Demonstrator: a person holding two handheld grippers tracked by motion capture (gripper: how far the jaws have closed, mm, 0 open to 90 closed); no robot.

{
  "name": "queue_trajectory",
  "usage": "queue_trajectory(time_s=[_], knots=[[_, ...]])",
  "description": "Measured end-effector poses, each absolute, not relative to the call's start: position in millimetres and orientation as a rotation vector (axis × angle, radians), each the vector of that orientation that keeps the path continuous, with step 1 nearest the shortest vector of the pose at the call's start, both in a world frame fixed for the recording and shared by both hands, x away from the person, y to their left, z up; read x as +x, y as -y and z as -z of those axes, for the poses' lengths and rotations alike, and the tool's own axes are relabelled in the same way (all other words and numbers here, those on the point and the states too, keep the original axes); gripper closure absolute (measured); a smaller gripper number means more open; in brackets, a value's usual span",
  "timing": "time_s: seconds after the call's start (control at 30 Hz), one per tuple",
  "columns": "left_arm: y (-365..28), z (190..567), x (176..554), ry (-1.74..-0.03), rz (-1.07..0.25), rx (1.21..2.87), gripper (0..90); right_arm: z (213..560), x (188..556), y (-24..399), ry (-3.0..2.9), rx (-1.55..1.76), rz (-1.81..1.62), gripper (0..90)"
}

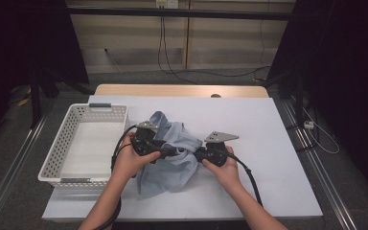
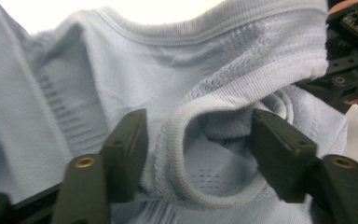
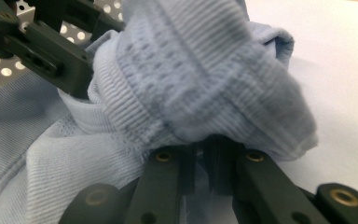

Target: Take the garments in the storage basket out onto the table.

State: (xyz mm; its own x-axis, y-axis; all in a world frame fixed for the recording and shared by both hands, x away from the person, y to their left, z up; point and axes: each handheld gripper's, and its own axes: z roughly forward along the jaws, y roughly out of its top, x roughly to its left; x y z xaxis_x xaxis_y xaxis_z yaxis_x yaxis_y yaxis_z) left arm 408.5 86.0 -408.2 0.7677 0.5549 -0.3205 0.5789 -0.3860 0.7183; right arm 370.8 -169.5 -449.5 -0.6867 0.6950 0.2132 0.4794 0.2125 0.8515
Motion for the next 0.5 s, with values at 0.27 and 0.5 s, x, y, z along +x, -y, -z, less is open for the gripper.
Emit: queue_trajectory(time_s=[0.27, 0.5], knots=[[-85, 396, 409, -0.806, -0.017, 2.051, 23.2, 448, 368, 168, -2.265, 1.116, -1.473, 83.7], [-77, 390, 410, -0.773, -0.027, 2.051, 20.7, 448, 365, 169, -2.262, 1.111, -1.478, 83.7]])
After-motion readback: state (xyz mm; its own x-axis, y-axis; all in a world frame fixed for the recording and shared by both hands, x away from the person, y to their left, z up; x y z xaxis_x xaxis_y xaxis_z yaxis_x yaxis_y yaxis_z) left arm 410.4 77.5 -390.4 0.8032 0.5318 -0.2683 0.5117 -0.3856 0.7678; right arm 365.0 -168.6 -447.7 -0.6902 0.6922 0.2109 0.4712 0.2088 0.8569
